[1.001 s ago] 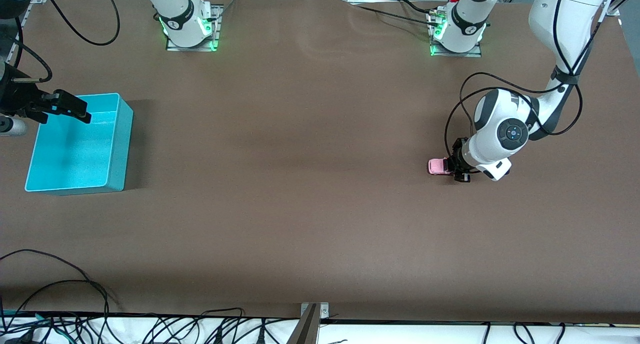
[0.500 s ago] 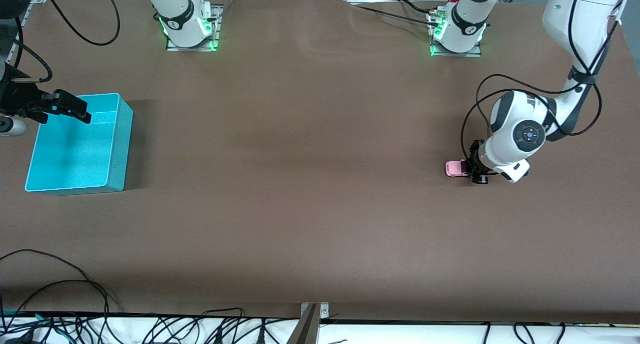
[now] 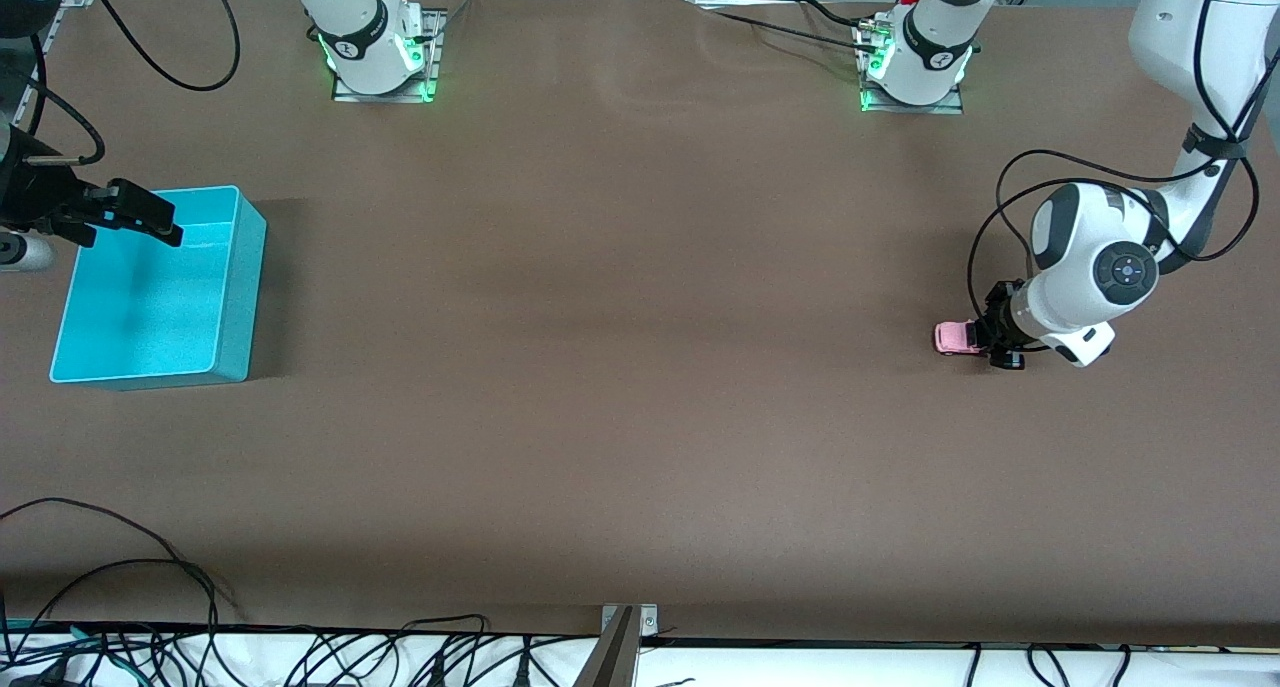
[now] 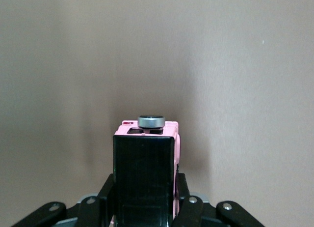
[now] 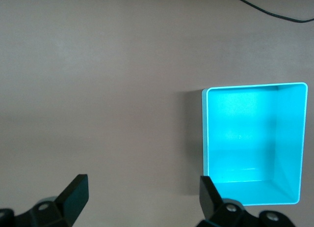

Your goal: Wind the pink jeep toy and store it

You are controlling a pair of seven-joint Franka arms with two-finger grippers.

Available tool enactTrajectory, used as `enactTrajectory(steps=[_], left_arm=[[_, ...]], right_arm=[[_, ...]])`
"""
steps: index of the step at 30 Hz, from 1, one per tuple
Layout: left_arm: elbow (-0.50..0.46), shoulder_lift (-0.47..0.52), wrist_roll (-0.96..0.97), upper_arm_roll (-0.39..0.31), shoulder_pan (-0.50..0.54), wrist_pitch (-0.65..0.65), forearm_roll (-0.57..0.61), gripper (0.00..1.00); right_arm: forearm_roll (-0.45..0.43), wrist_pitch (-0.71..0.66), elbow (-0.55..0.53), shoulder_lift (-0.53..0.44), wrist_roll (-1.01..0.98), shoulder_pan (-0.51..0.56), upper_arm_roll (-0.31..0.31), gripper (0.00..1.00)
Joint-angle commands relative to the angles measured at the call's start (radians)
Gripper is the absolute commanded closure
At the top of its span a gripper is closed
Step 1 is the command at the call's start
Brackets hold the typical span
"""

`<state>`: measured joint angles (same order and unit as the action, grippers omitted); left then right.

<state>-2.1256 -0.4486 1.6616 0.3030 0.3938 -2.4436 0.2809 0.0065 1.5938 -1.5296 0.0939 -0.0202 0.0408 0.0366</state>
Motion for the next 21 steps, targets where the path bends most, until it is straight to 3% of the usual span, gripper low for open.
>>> enactTrajectory(steps=[1, 16, 19, 21], left_arm=[[0.0, -0.032, -0.049, 0.002, 0.037, -0.003, 0.046, 0.71], [0.001, -0.033, -0.125, 0.001, 0.125, -0.028, 0.072, 0.7], [0.001, -0.035, -0.125, 0.001, 0.138, -0.028, 0.087, 0.65], [0.001, -0.035, -0.125, 0.001, 0.143, -0.028, 0.087, 0.56]], right_arm=[[-0.011, -0.005, 0.012, 0.003, -0.006, -0.002, 0.0, 0.0], [-0.011, -0.005, 0.012, 0.003, -0.006, -0.002, 0.002, 0.0], [-0.011, -0.005, 0.012, 0.003, -0.006, -0.002, 0.0, 0.0], [-0.011, -0.005, 0.012, 0.003, -0.006, -0.002, 0.0, 0.0]])
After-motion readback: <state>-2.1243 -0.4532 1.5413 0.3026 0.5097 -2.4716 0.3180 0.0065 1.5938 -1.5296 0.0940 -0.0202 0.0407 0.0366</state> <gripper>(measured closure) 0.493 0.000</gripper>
